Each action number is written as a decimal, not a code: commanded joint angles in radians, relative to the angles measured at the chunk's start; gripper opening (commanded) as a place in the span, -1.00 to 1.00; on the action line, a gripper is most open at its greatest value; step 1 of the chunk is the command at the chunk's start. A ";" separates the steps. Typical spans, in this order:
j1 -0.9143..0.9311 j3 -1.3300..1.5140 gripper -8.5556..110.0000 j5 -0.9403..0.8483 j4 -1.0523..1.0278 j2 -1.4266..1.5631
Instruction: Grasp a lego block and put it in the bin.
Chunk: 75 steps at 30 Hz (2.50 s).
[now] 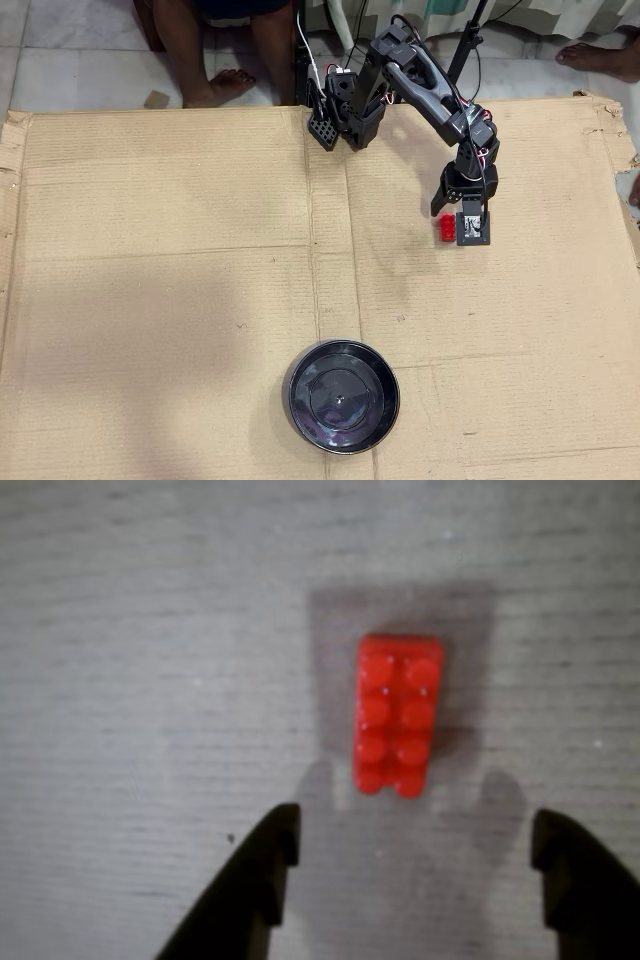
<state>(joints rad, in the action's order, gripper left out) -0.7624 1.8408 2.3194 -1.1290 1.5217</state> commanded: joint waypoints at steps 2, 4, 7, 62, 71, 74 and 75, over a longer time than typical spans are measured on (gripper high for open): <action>0.005 -0.035 -0.41 0.005 0.011 -0.006; 0.005 -0.035 -0.41 0.005 0.011 -0.017; 0.005 -0.035 -0.41 0.005 0.011 -0.038; 0.285 -0.336 -0.85 -0.009 0.193 -0.138; 0.425 -0.456 -0.85 -0.009 0.195 -0.141; 0.476 -0.494 -0.85 -0.009 0.195 -0.141; 0.491 -0.508 -0.85 -0.009 0.195 -0.141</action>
<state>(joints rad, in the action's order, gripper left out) -0.3037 1.4005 2.3163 -0.9449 1.3729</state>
